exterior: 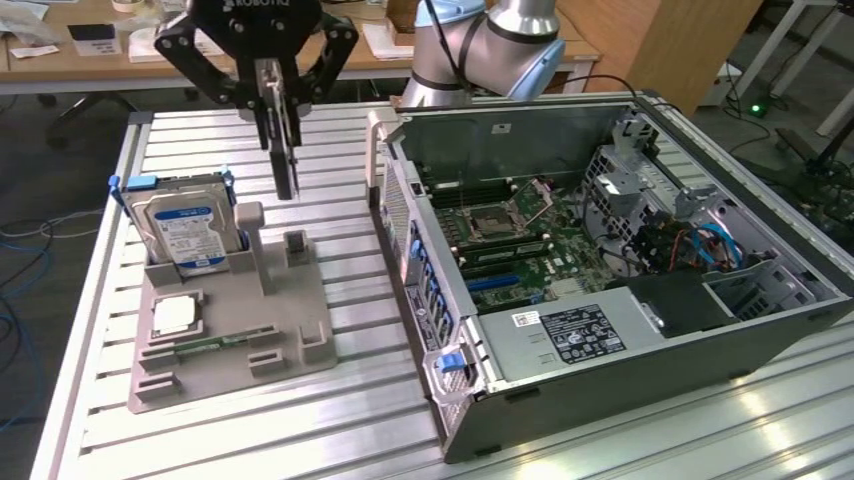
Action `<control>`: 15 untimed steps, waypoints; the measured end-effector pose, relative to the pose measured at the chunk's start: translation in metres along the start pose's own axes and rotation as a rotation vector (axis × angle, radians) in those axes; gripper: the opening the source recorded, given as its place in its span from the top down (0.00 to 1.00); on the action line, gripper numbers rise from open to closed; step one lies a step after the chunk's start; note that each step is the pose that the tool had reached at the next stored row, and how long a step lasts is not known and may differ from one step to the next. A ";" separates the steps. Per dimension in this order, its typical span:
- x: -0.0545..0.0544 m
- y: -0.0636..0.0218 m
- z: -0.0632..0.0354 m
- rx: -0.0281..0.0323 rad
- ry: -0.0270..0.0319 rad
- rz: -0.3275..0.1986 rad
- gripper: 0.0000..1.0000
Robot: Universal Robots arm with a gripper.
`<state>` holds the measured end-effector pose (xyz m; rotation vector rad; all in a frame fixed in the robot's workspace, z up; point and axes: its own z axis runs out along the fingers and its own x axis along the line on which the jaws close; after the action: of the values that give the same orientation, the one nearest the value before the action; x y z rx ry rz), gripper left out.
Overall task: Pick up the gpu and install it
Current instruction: 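Pick up the gpu and move the gpu toward the slot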
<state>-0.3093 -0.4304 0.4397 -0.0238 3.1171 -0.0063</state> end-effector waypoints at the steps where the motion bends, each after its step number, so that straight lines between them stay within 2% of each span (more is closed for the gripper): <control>1: 0.000 0.0000 -0.0033 0.0000 -0.0001 0.000 0.72; 4: -0.003 0.0000 -0.0047 -0.0001 0.0000 0.000 0.72; 10: -0.025 -0.0004 -0.0042 -0.0002 0.0000 0.000 0.72; 15: -0.040 -0.0007 -0.0039 -0.0001 0.0001 0.000 0.72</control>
<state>-0.2698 -0.4305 0.4445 -0.0242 3.1172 -0.0061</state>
